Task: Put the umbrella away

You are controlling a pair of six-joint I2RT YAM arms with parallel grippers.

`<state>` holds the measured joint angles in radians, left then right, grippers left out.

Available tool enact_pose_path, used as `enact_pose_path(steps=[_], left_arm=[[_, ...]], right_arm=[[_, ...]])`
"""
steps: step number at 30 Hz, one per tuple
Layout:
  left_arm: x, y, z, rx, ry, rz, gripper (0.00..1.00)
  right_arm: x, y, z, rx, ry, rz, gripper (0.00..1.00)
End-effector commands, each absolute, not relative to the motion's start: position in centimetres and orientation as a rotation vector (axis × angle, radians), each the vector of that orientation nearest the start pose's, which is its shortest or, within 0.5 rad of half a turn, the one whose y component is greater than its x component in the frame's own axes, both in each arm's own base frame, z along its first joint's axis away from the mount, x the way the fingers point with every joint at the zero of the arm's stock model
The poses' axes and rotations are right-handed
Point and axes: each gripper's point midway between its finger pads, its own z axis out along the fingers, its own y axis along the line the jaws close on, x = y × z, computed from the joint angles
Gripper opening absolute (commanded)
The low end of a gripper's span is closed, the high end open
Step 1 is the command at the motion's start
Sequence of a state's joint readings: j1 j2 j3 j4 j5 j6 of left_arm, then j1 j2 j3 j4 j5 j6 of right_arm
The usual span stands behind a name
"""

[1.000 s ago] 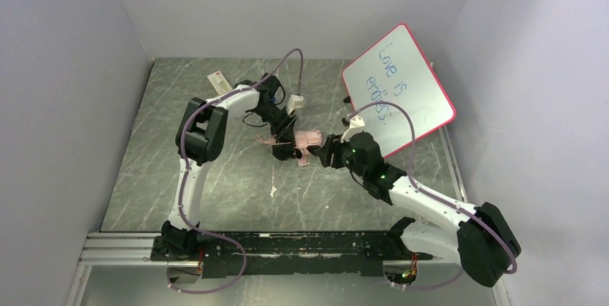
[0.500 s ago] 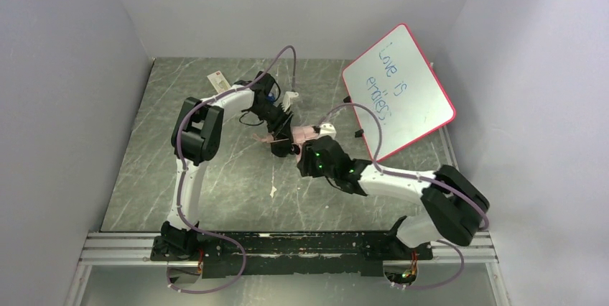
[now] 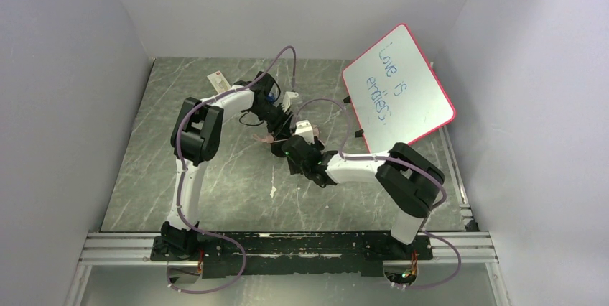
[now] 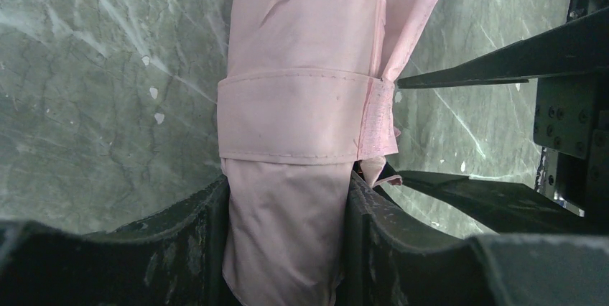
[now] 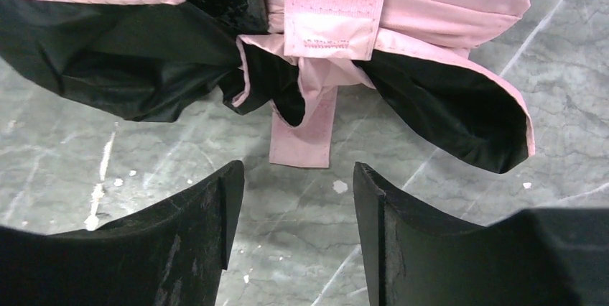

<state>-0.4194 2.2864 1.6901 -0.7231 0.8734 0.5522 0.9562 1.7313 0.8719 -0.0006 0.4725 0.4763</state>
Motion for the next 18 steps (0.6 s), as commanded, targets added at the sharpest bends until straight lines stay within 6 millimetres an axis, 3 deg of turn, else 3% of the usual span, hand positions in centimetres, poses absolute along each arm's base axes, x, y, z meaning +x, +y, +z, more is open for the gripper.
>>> enact_pose_path(steps=[1, 12, 18], left_arm=[[36.7, -22.3, -7.3, 1.411, 2.519, -0.752, 0.05], [36.9, -22.4, -7.2, 1.412, 2.514, -0.756, 0.05], [36.7, -22.2, -7.1, 1.418, 2.512, -0.748, 0.05]], right_arm=[[28.1, 27.6, 1.5, -0.378, 2.302, 0.026, 0.59], [27.2, 27.9, -1.2, -0.455, 2.388, -0.009, 0.5], [26.8, 26.7, -2.2, -0.416, 2.433, -0.082, 0.43]])
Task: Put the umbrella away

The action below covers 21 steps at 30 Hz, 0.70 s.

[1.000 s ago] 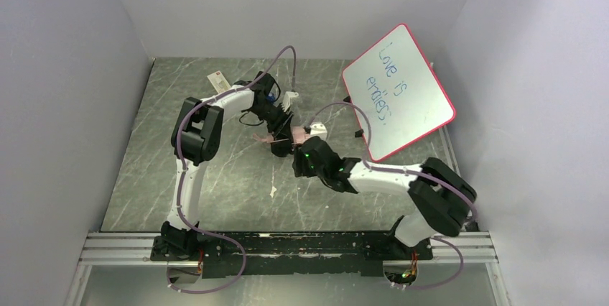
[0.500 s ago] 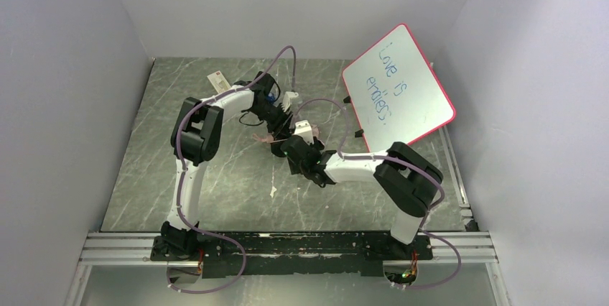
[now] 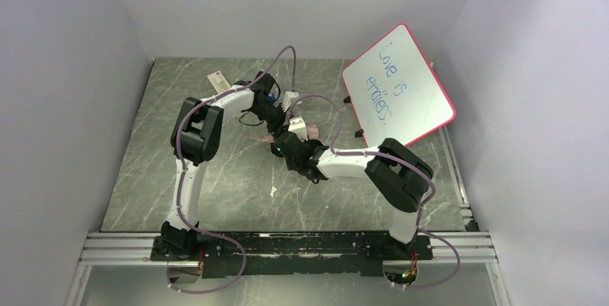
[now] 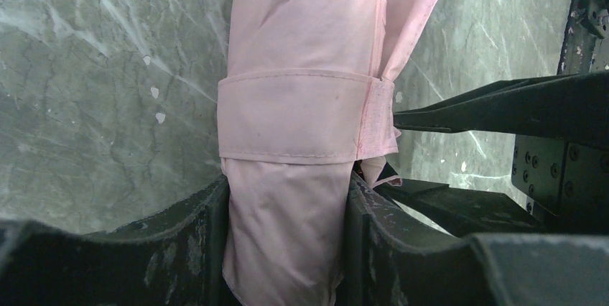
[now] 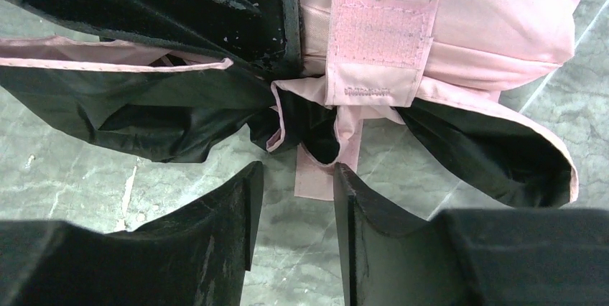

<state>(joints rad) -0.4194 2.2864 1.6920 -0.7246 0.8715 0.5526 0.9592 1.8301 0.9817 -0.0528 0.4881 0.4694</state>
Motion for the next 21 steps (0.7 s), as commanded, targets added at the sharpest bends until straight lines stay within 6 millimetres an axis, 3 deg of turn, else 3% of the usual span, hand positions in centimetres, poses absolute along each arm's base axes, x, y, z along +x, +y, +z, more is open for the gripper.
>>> enact_pose_path(steps=[1, 9, 13, 21], left_arm=[[36.7, -22.2, -7.0, 1.419, 2.51, -0.747, 0.05], [36.9, -22.4, -6.7, 1.416, 2.506, -0.751, 0.05], [37.0, -22.5, -6.8, 1.413, 2.508, -0.756, 0.05], [36.9, -22.3, -6.6, 1.416, 2.505, -0.75, 0.05]], right_arm=[[26.7, 26.4, -2.3, -0.403, 2.438, -0.096, 0.43], [26.6, 24.7, -2.1, -0.32, 2.438, -0.149, 0.48], [26.9, 24.6, -1.4, -0.304, 2.42, -0.125, 0.49], [26.4, 24.9, -2.6, -0.34, 2.478, -0.075, 0.47]])
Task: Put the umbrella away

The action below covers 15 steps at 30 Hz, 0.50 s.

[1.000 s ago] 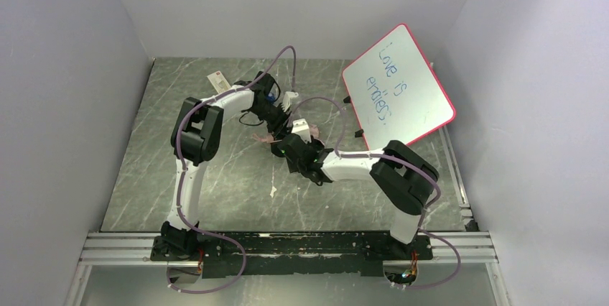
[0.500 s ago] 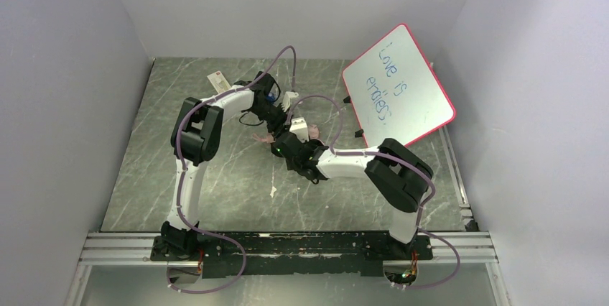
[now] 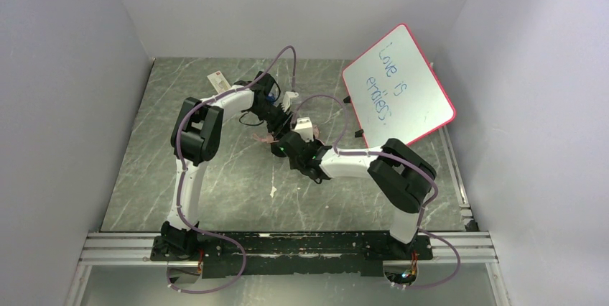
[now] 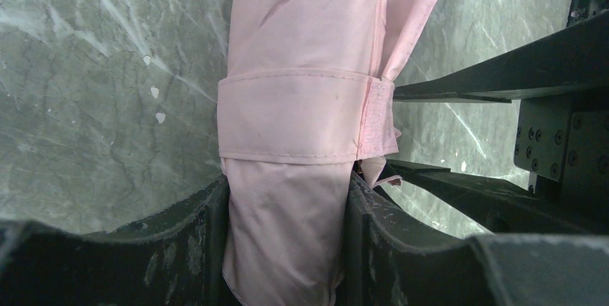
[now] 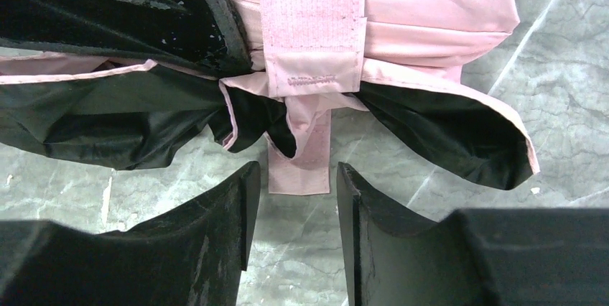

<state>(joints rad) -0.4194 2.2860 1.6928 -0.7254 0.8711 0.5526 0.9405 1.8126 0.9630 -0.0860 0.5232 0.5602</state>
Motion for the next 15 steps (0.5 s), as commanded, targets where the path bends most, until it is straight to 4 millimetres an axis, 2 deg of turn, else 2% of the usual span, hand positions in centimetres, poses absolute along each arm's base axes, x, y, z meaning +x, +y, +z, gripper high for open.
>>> enact_pose_path(steps=[1, 8, 15], left_arm=[[36.9, -22.3, -6.6, 1.414, 2.504, -0.749, 0.05], [36.9, -22.4, -6.5, 1.417, 2.503, -0.749, 0.05], [36.7, -22.3, -6.6, 1.416, 2.504, -0.751, 0.05]], right_arm=[[26.2, 24.9, -2.8, -0.344, 2.487, -0.076, 0.45], [25.5, 23.9, -4.2, -0.339, 2.536, -0.102, 0.34], [25.6, 21.4, -5.4, -0.284, 2.576, -0.14, 0.26]])
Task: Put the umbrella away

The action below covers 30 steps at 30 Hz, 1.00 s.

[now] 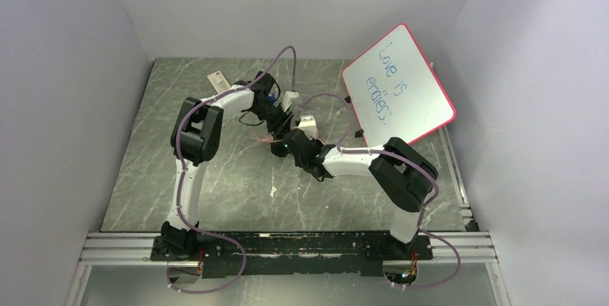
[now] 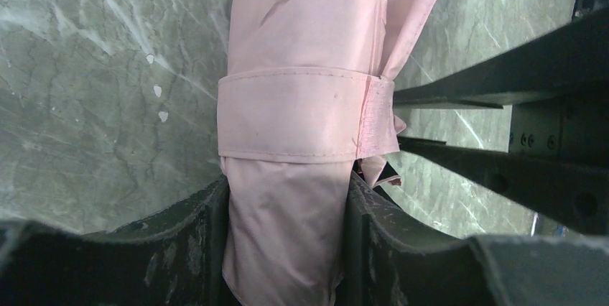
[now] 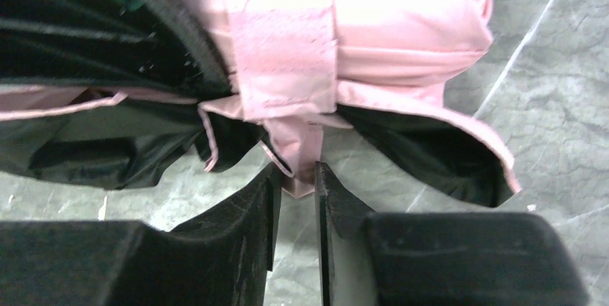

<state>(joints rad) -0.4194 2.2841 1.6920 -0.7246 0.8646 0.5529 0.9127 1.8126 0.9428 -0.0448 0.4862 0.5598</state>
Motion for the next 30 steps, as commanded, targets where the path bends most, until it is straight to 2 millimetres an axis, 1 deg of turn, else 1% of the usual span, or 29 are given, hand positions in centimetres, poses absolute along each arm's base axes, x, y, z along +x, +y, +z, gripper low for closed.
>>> enact_pose_path(steps=[1, 3, 7, 9, 10, 15, 18, 24, 30], left_arm=[[36.7, -22.3, -6.6, 1.417, 2.504, -0.752, 0.05], [36.7, -22.3, -6.6, 1.417, 2.506, -0.751, 0.05], [36.8, -22.3, -6.6, 1.413, 2.507, -0.747, 0.05], [36.9, -22.4, -6.6, 1.408, 2.509, -0.748, 0.05], [36.9, -22.4, -6.6, 1.405, 2.508, -0.749, 0.05], [37.6, -22.1, -6.9, 1.368, 2.529, -0.694, 0.05], [38.1, -21.9, -7.0, 1.332, 2.549, -0.652, 0.05], [38.9, -22.0, -6.9, 1.284, 2.558, -0.621, 0.05], [39.3, -21.7, -7.0, 1.273, 2.563, -0.578, 0.05]], right_arm=[[25.6, 21.2, -5.6, -0.281, 2.58, -0.137, 0.25], [25.8, 21.0, -5.8, -0.278, 2.586, -0.131, 0.21], [26.4, 21.2, -5.7, -0.313, 2.578, -0.136, 0.1], [26.5, 21.5, -5.5, -0.356, 2.568, -0.12, 0.02], [26.6, 21.8, -5.4, -0.373, 2.56, -0.101, 0.0], [26.4, 22.7, -3.5, -0.435, 2.506, 0.023, 0.0], [25.2, 23.2, -2.7, -0.484, 2.506, 0.102, 0.0], [21.3, 25.0, -2.6, -0.638, 2.517, 0.189, 0.0], [18.8, 24.6, -2.4, -0.639, 2.54, 0.203, 0.0]])
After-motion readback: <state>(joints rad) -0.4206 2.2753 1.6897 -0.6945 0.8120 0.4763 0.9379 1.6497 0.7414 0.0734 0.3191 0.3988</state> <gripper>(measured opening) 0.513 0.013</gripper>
